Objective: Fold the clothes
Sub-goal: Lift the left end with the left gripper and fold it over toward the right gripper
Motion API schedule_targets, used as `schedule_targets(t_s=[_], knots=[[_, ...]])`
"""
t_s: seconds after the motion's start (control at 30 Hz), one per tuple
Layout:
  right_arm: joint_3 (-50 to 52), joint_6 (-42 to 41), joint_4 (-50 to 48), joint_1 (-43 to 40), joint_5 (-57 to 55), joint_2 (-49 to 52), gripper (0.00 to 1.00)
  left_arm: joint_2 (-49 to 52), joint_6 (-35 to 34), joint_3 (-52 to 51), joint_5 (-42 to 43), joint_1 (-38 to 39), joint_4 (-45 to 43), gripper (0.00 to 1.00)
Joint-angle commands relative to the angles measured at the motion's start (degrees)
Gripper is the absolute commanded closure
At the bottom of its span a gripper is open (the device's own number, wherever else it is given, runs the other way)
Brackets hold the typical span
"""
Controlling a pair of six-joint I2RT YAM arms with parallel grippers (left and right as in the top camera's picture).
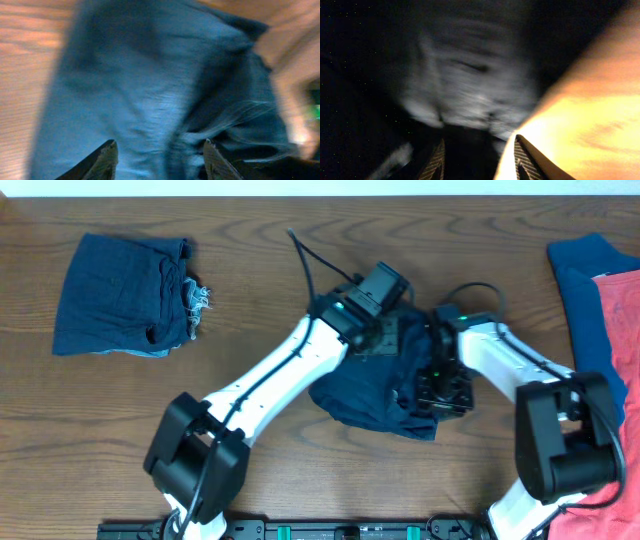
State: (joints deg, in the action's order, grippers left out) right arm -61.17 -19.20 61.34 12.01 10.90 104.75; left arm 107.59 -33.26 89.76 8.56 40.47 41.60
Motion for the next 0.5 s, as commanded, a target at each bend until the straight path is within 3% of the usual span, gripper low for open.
schedule_targets(t_s=[0.0, 0.1, 0.17, 0.27, 0.47], knots=[[-2.93, 7.19, 0.17, -3.41, 3.48, -7.06, 0.55, -3.72, 5.75, 1.77, -3.13, -3.61, 3.23, 0.43], [-4.31, 10.8, -1.88, -5.49, 8.26, -14.05, 0.49, -3.87, 7.85, 1.57, -2.99, -6.43, 7.56, 0.47], [-4.85, 10.69, -3.5, -6.12, 8.2, -17.81, 0.48, -3.87, 9.38, 0.76, -2.97, -7.32, 9.29, 0.62], [-4.94, 8.04, -6.08, -6.29, 7.5, -22.32, 0.43, -3.76, 12.85, -0.87, -1.16, -7.78, 10.43, 0.74], [-4.09, 2.64, -7.37, -5.07, -2.64, -21.07, 0.35, -2.93, 15.67, -5.11, 2.71, -7.61, 10.38, 0.72]])
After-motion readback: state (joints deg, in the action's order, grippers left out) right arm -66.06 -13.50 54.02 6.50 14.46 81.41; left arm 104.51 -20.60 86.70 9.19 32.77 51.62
